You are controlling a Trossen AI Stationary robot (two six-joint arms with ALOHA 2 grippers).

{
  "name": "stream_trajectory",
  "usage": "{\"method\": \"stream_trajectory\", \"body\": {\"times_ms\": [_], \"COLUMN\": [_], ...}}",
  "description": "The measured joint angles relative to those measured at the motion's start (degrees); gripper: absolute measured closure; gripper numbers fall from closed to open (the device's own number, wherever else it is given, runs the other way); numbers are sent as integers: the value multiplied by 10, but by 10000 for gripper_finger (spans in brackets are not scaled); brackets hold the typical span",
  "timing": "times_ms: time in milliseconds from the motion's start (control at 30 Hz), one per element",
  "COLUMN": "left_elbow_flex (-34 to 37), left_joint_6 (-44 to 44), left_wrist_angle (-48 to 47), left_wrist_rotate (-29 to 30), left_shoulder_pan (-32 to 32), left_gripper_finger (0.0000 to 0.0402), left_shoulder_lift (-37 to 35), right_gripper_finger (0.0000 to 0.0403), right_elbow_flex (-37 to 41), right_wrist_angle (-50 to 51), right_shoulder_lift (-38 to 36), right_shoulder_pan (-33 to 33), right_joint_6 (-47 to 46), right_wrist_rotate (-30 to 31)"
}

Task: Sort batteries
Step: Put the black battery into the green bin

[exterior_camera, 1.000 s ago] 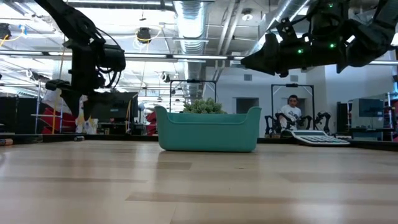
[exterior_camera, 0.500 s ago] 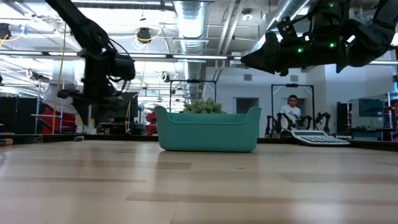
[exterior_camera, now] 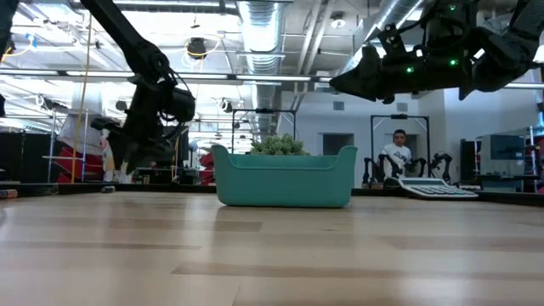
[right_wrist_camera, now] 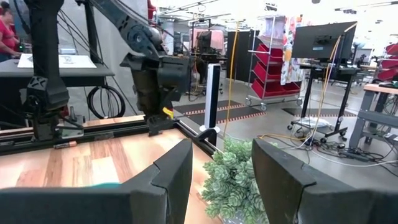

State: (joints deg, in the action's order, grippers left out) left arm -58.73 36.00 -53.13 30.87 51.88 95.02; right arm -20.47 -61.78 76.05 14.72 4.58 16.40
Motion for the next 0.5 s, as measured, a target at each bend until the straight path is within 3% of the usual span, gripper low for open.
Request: {"method": "stream_trajectory", "body": {"times_ms": [233, 500], "left_elbow_flex": [-53, -110], "left_joint_6": [-69, -101], "left_wrist_angle": [-16, -76], "left_wrist_rotate": [-91, -95], "left_shoulder_pan": [39, 48], "left_gripper_finger": [275, 264], "left_shoulder_lift": [37, 49], "right_gripper_finger": [222, 222], "right_elbow_flex": [0, 0], "right_wrist_angle": [2, 2], "right_shoulder_lift": [0, 0], "right_shoulder_pan": [1, 1], "right_joint_6": [5, 13], "right_wrist_rotate": [0, 0]}}
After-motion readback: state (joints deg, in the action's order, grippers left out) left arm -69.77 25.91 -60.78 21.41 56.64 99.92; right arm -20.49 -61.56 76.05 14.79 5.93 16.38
